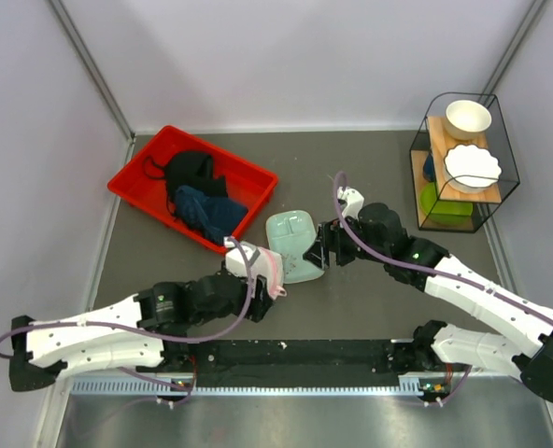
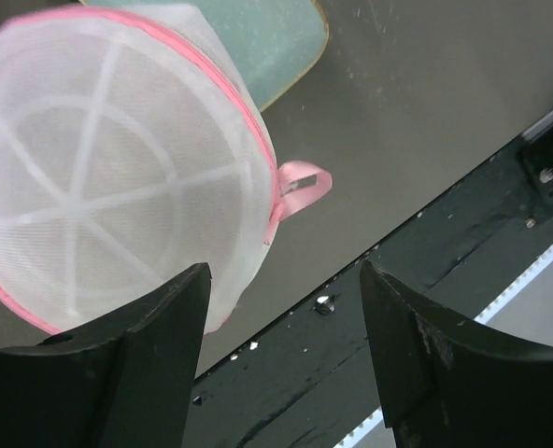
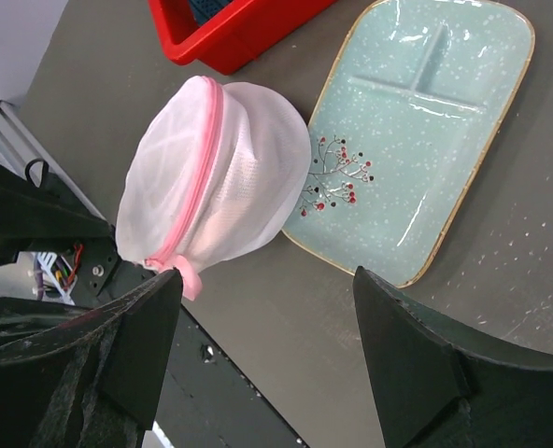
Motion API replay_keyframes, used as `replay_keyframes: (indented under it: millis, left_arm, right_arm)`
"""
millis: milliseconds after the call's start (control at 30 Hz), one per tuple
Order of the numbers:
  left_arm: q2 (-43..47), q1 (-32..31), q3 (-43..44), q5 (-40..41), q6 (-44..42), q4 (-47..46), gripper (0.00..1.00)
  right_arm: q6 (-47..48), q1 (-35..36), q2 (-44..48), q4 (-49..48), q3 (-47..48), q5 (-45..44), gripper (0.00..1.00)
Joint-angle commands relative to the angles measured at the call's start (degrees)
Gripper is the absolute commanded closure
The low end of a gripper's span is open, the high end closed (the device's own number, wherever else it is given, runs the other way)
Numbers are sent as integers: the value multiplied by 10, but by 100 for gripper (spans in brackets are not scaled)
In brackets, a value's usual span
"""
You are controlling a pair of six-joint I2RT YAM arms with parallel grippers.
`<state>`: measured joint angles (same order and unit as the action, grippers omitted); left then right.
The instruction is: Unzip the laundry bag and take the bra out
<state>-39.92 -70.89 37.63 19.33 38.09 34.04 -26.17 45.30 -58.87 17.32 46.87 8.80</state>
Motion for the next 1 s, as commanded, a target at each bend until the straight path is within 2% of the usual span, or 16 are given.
replay_keyframes:
  millis: [0, 133, 267, 333, 600, 733, 767, 833, 900, 967]
  left_arm:
    - [-66, -27, 1, 10, 13, 11, 30]
    - [-145, -35, 34, 46, 42, 44, 22]
    - [-173, -36, 49, 112, 58, 66, 23]
    - [-172, -37, 50, 147, 72, 73, 30]
    - [-135, -37, 28, 200, 88, 67, 55]
    - [-111, -37, 22, 195, 77, 46, 73]
    - [-104, -37, 21, 192, 72, 31, 82]
    - [-82, -37, 10, 187, 56, 9, 87]
    - [-62, -37, -1, 190, 34, -39, 88]
    - [-53, -36, -10, 187, 24, -61, 87]
  right_arm:
    - [0, -2, 0, -11, 1, 3, 25]
    - [0, -2, 2, -11, -3, 1, 25]
    - [0, -2, 3, -10, -6, 1, 25]
    - [-1, -2, 7, -9, -7, 0, 25]
    - [-5, -2, 17, -6, -10, 2, 25]
    - [-12, -2, 3, -16, 1, 17, 25]
    - [-19, -2, -8, -23, 4, 27, 25]
    - [-67, -1, -27, -55, 4, 82, 25]
    - [-144, 0, -71, -133, 3, 142, 25]
    - [-180, 9, -106, -183, 18, 159, 23]
